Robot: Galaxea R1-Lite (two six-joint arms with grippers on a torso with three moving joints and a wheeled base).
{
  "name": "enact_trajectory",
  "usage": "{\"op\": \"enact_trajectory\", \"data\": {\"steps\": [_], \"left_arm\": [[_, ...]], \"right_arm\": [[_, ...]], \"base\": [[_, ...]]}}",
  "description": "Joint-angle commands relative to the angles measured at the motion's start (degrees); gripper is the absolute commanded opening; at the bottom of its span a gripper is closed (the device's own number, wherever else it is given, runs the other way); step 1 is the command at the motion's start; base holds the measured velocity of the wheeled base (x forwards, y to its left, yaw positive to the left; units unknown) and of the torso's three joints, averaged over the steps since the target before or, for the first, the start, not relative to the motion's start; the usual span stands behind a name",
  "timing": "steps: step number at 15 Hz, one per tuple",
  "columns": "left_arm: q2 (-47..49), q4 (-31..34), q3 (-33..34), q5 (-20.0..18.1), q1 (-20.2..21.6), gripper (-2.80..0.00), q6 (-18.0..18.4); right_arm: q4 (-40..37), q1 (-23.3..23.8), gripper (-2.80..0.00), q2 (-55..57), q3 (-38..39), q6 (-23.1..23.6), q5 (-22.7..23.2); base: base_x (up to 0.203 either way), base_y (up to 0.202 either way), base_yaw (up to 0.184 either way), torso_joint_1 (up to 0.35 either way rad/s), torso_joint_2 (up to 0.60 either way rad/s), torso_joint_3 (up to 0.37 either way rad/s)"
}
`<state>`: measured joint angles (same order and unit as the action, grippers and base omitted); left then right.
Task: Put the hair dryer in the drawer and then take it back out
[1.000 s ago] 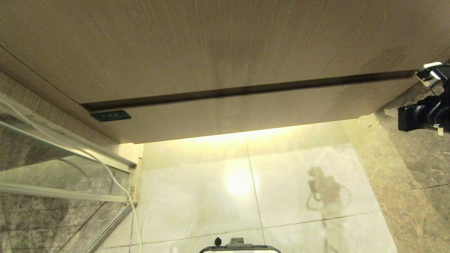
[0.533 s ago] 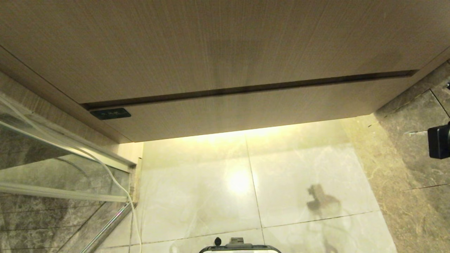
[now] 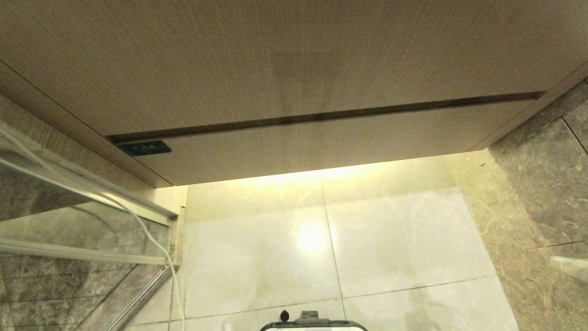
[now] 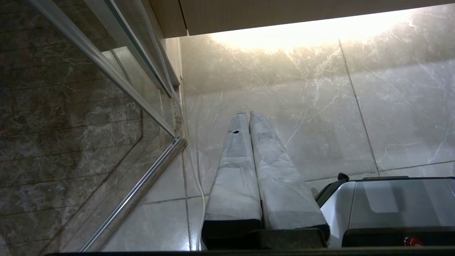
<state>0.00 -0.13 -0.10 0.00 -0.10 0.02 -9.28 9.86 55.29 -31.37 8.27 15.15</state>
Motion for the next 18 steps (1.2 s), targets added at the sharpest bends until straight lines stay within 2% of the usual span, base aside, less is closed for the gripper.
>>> {"op": "enact_trajectory", "data": {"steps": [1, 4, 6, 9, 10, 11, 12, 14, 18], "left_arm": [[0.05, -0.04, 0.01, 0.00, 0.01, -2.80, 0.02], [0.02, -0.04, 0.01, 0.00, 0.01, -2.80, 0.03], [0.09, -0.06, 0.01, 0.00, 0.01, -2.80, 0.04], [0.09, -0.04, 0.01, 0.00, 0.01, -2.80, 0.06], [0.09, -0.04, 0.01, 0.00, 0.01, -2.80, 0.06], [0.09, -0.04, 0.01, 0.00, 0.01, -2.80, 0.06], [0.09, -0.04, 0.01, 0.00, 0.01, -2.80, 0.06], [0.09, -0.04, 0.01, 0.00, 0.01, -2.80, 0.06], [0.09, -0.04, 0.01, 0.00, 0.01, -2.80, 0.06]], "right_arm": [[0.26, -0.52, -2.80, -13.40, 9.69, -0.67, 0.37], [2.94, -5.12, -2.80, -29.68, 20.67, -2.00, 0.24], [3.82, -9.17, -2.80, -39.27, 24.26, -4.54, -0.96], [3.68, -9.61, -2.80, -51.78, 25.98, -5.15, -3.15], [3.89, -9.64, -2.80, -54.72, 26.56, -4.47, -5.93], [5.56, -9.66, -2.80, -55.72, 27.72, -3.69, -12.13], [8.03, -9.67, -2.80, -55.60, 28.79, -3.28, -16.14], [14.08, -9.68, -2.80, -55.40, 31.43, -3.29, -14.47], [13.32, -9.69, -2.80, -55.37, 31.37, -3.96, -14.27]], "base": [[0.000, 0.000, 0.000, 0.000, 0.00, 0.000], [0.000, 0.000, 0.000, 0.000, 0.00, 0.000], [0.000, 0.000, 0.000, 0.000, 0.00, 0.000], [0.000, 0.000, 0.000, 0.000, 0.00, 0.000], [0.000, 0.000, 0.000, 0.000, 0.00, 0.000], [0.000, 0.000, 0.000, 0.000, 0.00, 0.000], [0.000, 0.000, 0.000, 0.000, 0.00, 0.000], [0.000, 0.000, 0.000, 0.000, 0.00, 0.000], [0.000, 0.000, 0.000, 0.000, 0.00, 0.000]]}}
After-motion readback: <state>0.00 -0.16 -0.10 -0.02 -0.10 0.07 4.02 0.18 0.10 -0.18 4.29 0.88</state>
